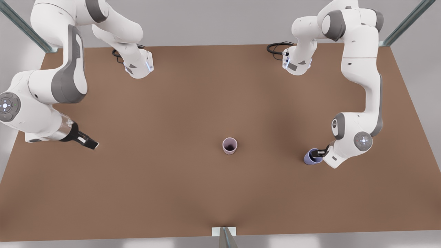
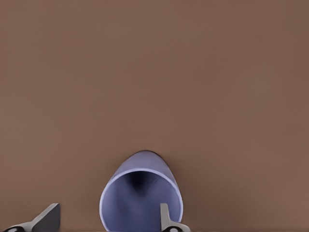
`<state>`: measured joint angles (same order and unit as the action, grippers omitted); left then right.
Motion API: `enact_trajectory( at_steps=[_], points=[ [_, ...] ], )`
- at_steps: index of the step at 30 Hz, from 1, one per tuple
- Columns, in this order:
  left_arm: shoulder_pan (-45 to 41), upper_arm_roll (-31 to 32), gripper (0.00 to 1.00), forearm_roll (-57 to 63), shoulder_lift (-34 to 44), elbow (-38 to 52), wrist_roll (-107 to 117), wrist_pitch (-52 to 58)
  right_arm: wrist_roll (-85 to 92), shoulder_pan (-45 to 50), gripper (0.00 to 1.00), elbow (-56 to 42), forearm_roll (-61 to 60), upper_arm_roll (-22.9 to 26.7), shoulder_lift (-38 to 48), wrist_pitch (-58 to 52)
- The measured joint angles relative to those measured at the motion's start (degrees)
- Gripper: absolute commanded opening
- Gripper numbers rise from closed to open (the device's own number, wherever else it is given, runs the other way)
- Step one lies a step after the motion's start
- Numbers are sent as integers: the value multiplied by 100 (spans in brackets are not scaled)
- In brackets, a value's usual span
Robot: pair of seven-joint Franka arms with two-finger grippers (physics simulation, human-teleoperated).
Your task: Stack the cups, with the pink cup at the bottom and the purple cup at the top
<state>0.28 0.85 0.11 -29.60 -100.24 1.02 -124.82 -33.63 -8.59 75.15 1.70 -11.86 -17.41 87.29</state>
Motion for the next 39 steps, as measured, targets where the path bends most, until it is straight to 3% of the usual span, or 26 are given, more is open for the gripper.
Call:
enact_trajectory(
  at_steps=[5, 7, 8, 9, 11, 14, 19, 25, 33, 39],
  points=[
    [24, -3, 100, 2, -179, -40, -74, -125, 767, 54, 100, 18, 9, 24, 25, -169],
    [25, -4, 100, 2, -243, -40, -97, -157, 1164, 809, 100, 108, 81, 741, 153, -186],
    [25, -2, 81, 7, -265, -41, -102, -169, 1409, 952, 100, 146, 98, 905, 188, -188],
    [25, 1, 45, 13, -273, -38, -103, -172, 1662, 1017, 100, 170, 116, 991, 209, -192],
    [25, 3, 31, 29, -272, -33, -94, -164, 2169, 1086, 100, 179, 151, 1052, 209, -193],
    [25, 3, 23, 126, -266, -33, 7, -148, 3027, 1132, 100, 147, 264, 1070, 143, -101],
    [25, 3, 21, 51, -300, -42, 37, -122, 4509, 1355, 100, 119, 472, 1056, 96, 252],
    [-79, 120, 21, 20, -182, 119, 66, -50, 4402, 1095, 100, 460, 139, 1245, 330, 54],
    [-2065, 393, 21, 40, -773, 2609, 958, 1278, 4010, 992, 100, 573, -131, 1393, 341, -33],
    [-2631, 414, 21, -10, -976, 3219, 1806, 1951, 3807, 912, 100, 569, -256, 1396, 329, -43]
  ],
)
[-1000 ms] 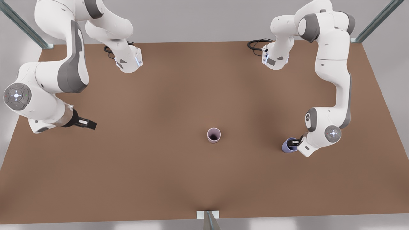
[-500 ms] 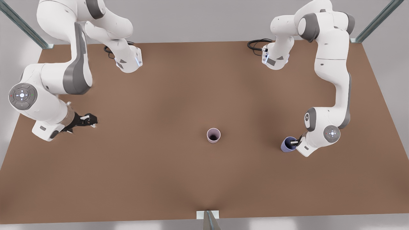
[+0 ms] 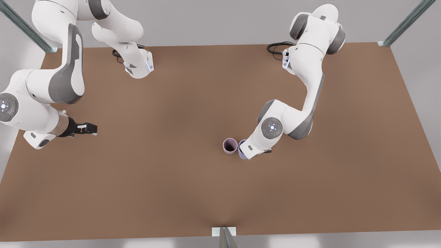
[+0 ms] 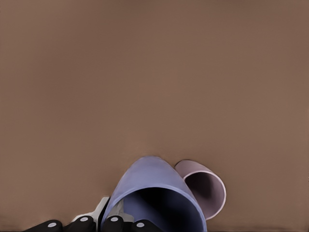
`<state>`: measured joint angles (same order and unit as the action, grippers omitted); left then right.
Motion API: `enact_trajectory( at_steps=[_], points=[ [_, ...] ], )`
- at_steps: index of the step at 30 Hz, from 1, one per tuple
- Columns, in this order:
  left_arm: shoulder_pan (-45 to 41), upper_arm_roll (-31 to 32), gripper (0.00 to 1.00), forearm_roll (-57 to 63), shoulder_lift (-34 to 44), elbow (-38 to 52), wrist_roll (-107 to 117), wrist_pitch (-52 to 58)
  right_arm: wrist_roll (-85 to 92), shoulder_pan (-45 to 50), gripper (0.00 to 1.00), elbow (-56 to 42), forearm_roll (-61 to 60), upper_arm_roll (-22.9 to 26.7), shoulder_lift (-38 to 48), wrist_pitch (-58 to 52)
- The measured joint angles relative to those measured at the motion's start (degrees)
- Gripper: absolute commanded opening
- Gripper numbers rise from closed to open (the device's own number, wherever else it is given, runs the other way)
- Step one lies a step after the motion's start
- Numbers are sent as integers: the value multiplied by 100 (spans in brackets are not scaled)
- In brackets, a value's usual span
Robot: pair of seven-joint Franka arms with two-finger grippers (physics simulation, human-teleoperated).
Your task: Stack the cups, with the pink cup at the bottom and the purple cup at the top
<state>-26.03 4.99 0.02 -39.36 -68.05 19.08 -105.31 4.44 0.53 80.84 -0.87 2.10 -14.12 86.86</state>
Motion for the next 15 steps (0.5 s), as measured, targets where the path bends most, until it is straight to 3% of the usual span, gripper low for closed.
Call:
enact_trajectory(
  at_steps=[15],
  points=[
    [-597, -15, 21, -480, -212, 45, 1461, -262, -253, -62, 100, -10, -121, 0, -26, -8]
  ],
)
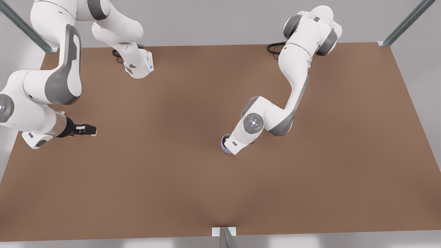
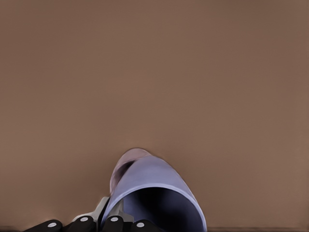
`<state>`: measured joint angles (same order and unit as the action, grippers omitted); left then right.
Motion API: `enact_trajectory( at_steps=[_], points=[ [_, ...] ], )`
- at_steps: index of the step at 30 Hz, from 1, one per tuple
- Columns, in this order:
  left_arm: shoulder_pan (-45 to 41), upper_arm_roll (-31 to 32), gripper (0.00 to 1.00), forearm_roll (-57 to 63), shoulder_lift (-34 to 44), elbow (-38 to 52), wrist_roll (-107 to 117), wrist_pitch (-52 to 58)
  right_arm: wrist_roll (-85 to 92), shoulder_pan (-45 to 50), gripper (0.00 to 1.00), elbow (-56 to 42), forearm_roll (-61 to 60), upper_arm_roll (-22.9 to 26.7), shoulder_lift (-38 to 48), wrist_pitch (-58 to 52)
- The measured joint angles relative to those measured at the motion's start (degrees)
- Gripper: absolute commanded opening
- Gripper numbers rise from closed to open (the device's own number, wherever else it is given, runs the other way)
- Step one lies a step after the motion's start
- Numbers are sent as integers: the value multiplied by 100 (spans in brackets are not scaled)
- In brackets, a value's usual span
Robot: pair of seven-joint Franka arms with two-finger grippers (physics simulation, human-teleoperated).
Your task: Stack the cups, with the pink cup at the bottom and the purple cup at the top
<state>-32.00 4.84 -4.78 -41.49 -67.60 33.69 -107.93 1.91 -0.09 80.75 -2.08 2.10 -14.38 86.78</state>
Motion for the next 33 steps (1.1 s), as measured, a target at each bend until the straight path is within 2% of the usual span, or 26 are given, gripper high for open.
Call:
enact_trajectory(
  at_steps=[33],
  points=[
    [98, 8, 21, -1, 85, -385, 1091, 187, -147, 0, 100, -13, -18, 0, -9, -21]
  ],
)
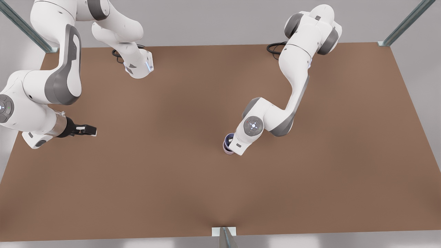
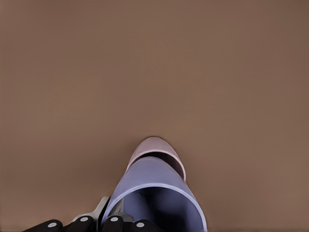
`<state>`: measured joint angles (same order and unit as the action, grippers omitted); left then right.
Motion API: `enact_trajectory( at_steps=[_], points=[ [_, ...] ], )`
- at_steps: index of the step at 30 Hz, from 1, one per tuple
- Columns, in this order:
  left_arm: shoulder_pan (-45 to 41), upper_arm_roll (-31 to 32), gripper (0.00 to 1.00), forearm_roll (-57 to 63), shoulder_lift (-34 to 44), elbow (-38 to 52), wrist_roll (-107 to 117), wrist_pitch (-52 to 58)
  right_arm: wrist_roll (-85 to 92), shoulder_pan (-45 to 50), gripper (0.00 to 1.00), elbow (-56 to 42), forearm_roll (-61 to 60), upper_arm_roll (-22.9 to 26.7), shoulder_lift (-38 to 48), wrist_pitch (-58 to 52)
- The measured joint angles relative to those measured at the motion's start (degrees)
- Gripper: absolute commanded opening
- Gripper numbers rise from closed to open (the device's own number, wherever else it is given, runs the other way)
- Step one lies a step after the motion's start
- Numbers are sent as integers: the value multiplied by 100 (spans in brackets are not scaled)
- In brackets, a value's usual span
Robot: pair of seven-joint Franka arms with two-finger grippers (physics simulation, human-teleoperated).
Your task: Stack the cups, with the pink cup at the bottom and the purple cup at the top
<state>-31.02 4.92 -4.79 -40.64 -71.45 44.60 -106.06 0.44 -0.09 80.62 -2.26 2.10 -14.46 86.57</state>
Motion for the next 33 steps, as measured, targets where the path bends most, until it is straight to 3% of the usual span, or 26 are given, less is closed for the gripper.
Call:
enact_trajectory(
  at_steps=[9, 11, 19, 20, 22, 29, 31, 33],
  points=[
    [0, 0, 21, -18, -43, -92, 96, -48, -8, 0, 100, 0, -3, 0, -1, -5],
    [0, 6, 43, -30, -48, -98, 107, -64, -9, -2, 100, 0, -5, 0, -2, -5],
    [0, 5, 48, -35, -75, -100, 149, -87, -12, -31, 100, 0, -7, 0, -2, -6],
    [3, 7, 52, -35, -71, -100, 153, -88, -13, -33, 100, 0, -7, 0, -2, -6],
    [18, 8, 100, -38, -36, -92, 155, -87, -13, -35, 100, 0, -7, 0, -2, -6],
    [308, -23, 100, -77, 135, 238, 120, 281, -12, -34, 100, 0, -7, 0, -2, -6],
    [877, -109, 100, -57, 549, 451, -24, 686, -11, -31, 100, 0, -7, 0, -2, -6],
    [1283, -595, 100, 71, 1045, 513, -308, 1132, -11, -34, 100, 0, -7, 0, -2, -8]
  ],
)
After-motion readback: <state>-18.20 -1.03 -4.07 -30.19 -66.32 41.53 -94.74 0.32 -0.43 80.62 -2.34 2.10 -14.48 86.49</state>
